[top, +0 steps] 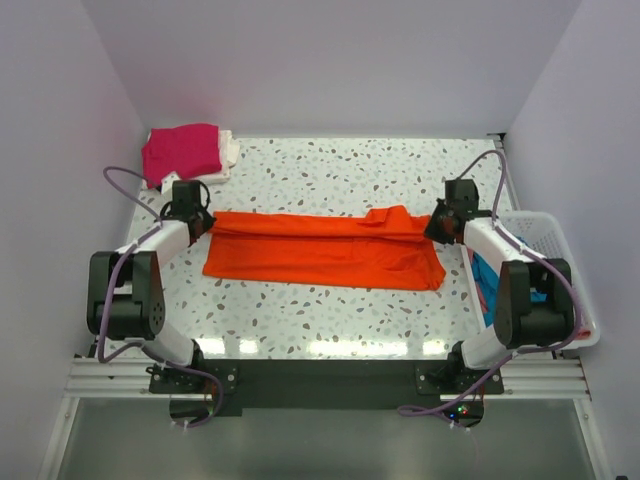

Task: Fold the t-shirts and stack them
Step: Fold the tshirt

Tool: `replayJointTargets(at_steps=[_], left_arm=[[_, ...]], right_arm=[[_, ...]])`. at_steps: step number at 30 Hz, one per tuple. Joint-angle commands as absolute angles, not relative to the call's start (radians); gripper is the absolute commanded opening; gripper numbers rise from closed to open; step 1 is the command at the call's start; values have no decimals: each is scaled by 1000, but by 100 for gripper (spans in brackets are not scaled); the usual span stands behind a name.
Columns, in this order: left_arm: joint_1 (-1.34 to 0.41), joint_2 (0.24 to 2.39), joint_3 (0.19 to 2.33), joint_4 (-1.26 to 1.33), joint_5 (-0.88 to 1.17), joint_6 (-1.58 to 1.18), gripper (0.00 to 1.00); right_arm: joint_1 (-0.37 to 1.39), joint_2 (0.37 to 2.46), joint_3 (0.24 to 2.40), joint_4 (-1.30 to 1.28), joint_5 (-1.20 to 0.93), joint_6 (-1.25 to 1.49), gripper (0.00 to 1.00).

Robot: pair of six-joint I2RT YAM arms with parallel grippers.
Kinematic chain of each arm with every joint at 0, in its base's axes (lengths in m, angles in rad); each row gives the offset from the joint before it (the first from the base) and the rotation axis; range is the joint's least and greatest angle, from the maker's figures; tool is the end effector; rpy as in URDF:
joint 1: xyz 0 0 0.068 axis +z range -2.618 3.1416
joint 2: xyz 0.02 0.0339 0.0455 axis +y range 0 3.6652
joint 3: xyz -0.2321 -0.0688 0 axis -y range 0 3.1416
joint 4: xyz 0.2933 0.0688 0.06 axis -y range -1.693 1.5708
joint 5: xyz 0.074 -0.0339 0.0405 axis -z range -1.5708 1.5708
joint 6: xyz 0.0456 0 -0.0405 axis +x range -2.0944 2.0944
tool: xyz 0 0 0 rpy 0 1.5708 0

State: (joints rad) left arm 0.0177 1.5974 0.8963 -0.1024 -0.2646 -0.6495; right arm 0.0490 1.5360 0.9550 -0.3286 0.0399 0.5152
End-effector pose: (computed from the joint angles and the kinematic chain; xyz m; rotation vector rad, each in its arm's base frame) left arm 0.3707 0.0185 0.1172 -0.8833 2.1657 0.0025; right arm 0.3631 0.0160 0.1403 0.5916 2.4180 0.1901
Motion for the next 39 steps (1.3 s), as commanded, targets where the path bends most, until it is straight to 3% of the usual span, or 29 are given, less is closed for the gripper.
replayJointTargets(at_steps=[1,2,4,6,9,19,32,36,39], left_arm=[[29,1522,842,-87,-256,-716,18],[29,1508,815,-78,-250,-722,33],[29,1468,802,-63,-235,-723,51],[28,1441,808,-74,-230,-729,57],[29,1413,824,-81,-209,-733,62],[-103,1456,879,-81,-146,-716,59],[-233,1465,835,-41,-114,-710,57],[-235,1460,836,-38,-107,-712,57],[-235,1459,833,-35,-106,-712,57]], right_arm=[[40,1506,911,-293,52,546,10],[40,1496,907,-290,34,545,23],[40,1474,902,-279,31,534,35],[41,1454,914,-288,31,523,47],[67,1471,977,-316,60,492,53],[303,1735,1291,-397,224,471,52],[434,1950,1408,-347,299,433,50],[440,1973,1413,-353,307,434,45],[442,1967,1401,-341,298,437,34]])
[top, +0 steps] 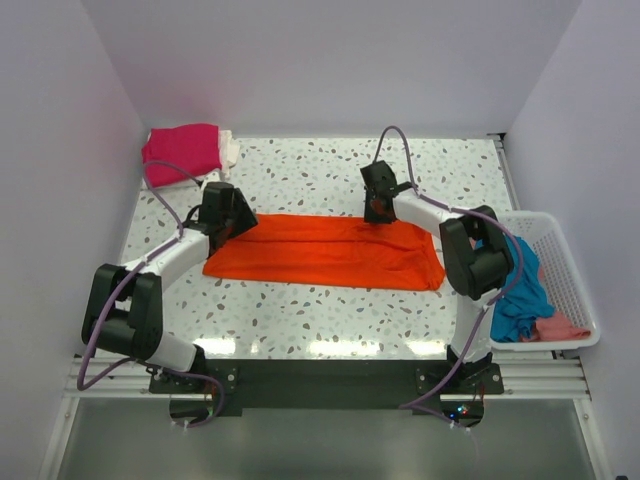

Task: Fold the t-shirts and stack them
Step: Fold the tshirt

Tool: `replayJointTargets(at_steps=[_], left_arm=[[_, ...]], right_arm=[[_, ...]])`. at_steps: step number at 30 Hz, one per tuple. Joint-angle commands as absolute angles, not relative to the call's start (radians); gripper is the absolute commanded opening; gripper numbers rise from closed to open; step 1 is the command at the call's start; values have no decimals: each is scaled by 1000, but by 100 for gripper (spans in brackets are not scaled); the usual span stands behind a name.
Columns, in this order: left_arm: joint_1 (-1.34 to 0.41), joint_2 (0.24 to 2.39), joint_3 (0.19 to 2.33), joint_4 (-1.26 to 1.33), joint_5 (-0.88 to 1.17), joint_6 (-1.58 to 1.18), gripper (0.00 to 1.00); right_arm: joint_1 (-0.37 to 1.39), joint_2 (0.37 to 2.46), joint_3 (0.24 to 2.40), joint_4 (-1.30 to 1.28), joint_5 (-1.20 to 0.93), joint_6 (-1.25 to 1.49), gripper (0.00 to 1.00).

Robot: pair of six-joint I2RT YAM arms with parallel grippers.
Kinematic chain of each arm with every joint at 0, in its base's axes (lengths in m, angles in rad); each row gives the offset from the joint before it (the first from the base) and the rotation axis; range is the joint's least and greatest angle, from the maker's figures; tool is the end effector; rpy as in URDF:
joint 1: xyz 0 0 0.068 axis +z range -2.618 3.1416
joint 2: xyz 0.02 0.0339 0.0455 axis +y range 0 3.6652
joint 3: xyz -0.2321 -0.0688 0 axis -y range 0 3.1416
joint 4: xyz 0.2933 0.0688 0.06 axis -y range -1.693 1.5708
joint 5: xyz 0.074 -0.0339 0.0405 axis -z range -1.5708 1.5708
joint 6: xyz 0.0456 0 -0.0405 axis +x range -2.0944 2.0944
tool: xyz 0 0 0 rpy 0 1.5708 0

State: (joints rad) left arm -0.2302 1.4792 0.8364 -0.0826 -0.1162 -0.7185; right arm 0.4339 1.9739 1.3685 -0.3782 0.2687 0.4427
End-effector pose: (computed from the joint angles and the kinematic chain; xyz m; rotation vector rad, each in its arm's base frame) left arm 0.3505 -0.0767 0.1377 -0.6185 2.2323 -0.3559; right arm 0.4150 0.1789 0.1112 0.1132 2.5000 0.0148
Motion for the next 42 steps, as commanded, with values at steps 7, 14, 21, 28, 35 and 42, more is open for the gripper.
replayJointTargets(at_steps=[7,14,21,28,35,42], left_arm=[[-235,1460,822,-28,-100,-712,56],[-235,1456,816,-23,-94,-713,56],[-235,1448,813,-23,-92,-715,56],[-235,1457,808,-17,-78,-719,55],[-235,1440,778,-15,-72,-719,56],[-235,1408,755,-15,-55,-722,56]], right_arm=[[445,1913,1352,-316,256,454,3],[463,1812,1286,-295,229,475,0],[500,1695,1204,-293,230,514,0],[586,1624,1121,-265,305,552,0],[546,1732,1236,-272,361,430,22],[440,1873,1324,-238,172,394,32]])
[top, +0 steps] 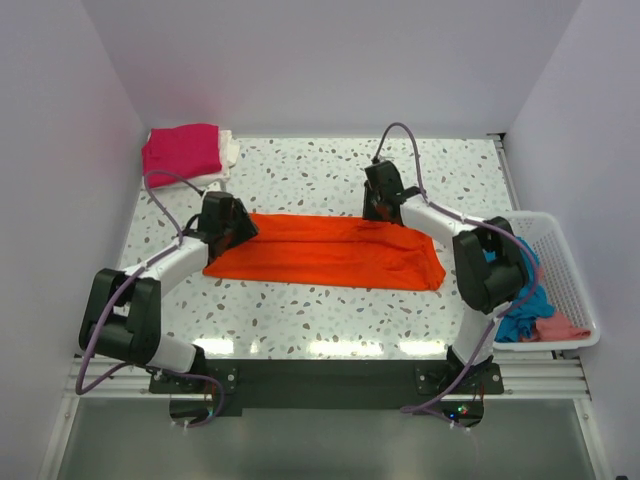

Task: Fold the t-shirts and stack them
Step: Fold the tshirt

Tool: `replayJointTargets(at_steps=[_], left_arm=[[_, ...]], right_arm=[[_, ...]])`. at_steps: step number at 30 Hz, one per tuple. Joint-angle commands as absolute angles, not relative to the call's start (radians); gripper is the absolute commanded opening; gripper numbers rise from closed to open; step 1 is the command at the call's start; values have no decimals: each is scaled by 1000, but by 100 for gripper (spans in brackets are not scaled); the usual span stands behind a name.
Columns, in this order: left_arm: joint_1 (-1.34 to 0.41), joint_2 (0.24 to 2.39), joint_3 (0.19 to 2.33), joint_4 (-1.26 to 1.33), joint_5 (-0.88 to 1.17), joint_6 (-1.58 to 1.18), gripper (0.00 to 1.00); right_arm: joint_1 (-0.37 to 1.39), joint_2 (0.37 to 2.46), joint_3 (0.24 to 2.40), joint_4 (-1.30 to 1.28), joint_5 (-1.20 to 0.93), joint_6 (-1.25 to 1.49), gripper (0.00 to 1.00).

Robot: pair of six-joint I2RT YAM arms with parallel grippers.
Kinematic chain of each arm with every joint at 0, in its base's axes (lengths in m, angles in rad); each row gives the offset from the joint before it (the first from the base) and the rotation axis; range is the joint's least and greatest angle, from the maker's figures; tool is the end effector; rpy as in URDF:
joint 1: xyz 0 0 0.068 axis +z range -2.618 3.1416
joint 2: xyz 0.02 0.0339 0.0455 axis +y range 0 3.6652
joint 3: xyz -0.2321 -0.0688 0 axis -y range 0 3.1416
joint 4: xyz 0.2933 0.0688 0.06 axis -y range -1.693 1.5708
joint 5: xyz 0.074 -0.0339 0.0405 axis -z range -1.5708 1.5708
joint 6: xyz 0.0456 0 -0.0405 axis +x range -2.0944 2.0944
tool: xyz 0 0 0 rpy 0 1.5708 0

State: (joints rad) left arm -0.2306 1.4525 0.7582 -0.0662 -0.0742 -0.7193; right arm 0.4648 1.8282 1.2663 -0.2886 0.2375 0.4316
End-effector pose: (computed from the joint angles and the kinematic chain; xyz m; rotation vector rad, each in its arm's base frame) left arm 0.3347 -0.0751 0.1201 -0.6076 2.2817 -0.3851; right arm 0.3957 0.1864 0.1435 0.0677 2.3931 0.1331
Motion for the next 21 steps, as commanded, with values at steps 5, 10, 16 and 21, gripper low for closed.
replayJointTargets(at_steps=[5,10,16,21], left_arm=[[-235,1396,755,-15,-52,-718,56],[-235,1397,761,-15,-49,-718,56],[-235,1402,761,-15,-51,-718,56],[-233,1404,761,-17,-52,-718,56]], right_arm=[[425,1917,1350,-239,149,402,34],[423,1939,1364,-242,144,405,35],[423,1948,1353,-236,129,422,34],[423,1934,1339,-229,114,439,12]])
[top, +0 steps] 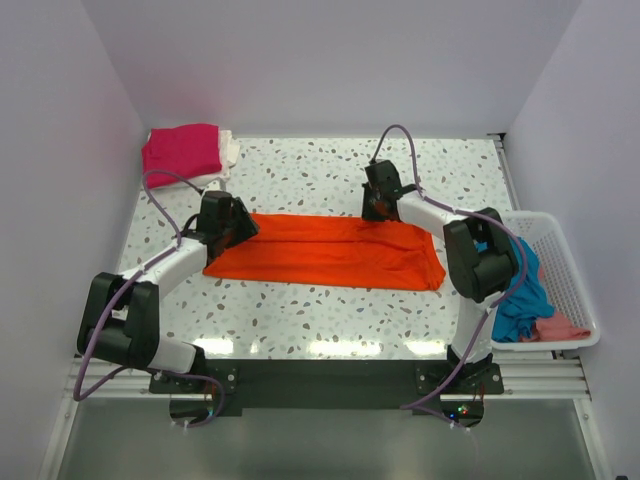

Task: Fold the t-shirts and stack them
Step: Fold the tshirt

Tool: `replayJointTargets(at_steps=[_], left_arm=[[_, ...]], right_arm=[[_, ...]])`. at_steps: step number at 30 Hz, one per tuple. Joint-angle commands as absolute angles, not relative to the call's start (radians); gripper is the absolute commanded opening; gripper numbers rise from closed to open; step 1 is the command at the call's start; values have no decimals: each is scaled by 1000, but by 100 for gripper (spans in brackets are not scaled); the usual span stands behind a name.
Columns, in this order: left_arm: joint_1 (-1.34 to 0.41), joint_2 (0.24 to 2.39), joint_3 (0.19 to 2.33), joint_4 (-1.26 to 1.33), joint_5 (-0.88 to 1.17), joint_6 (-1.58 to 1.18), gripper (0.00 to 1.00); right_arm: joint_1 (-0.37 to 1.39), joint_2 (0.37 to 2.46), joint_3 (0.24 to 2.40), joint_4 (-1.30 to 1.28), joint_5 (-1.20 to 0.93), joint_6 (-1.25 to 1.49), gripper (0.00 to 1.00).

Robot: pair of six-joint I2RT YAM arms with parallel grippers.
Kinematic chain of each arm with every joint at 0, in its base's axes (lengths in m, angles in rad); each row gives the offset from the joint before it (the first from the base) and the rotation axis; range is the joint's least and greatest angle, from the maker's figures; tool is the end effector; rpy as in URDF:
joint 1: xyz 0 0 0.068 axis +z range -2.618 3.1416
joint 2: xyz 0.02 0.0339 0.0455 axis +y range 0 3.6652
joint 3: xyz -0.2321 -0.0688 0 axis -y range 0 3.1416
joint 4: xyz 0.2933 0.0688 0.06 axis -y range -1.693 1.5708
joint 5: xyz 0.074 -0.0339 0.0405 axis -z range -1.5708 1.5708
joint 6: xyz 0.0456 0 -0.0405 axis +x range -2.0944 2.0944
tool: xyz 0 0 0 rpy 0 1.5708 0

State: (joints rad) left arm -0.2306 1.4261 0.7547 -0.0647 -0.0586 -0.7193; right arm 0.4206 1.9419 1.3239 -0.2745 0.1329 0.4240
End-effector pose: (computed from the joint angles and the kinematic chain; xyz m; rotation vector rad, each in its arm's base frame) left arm 0.3336 -0.0756 0.1274 -0.5960 2.2647 -0.4138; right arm 0.4158 0.1794 0.1160 0.0620 2.4628 0.2066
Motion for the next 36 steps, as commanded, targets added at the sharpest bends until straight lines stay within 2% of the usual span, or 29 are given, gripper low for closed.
replayJointTargets(at_steps=[1,3,16,29,33,34,36], left_arm=[[-235,1402,761,-17,-54,-718,56],[-235,1402,762,-18,-52,-718,56],[-235,1391,764,-20,-26,-727,56],[-235,1399,759,-15,18,-729,56],[-235,1397,752,-17,23,-719,57],[-235,1391,747,20,23,-719,58],[-235,1390,732,35,31,-722,59]], right_arm=[[423,1933,1338,-230,110,443,9],[423,1915,1327,-233,101,454,0],[465,1671,1128,-201,97,564,0],[679,1589,999,-150,238,727,0],[680,1583,997,-190,265,710,13],[680,1566,988,-192,276,709,22],[680,1534,973,-212,282,692,30]])
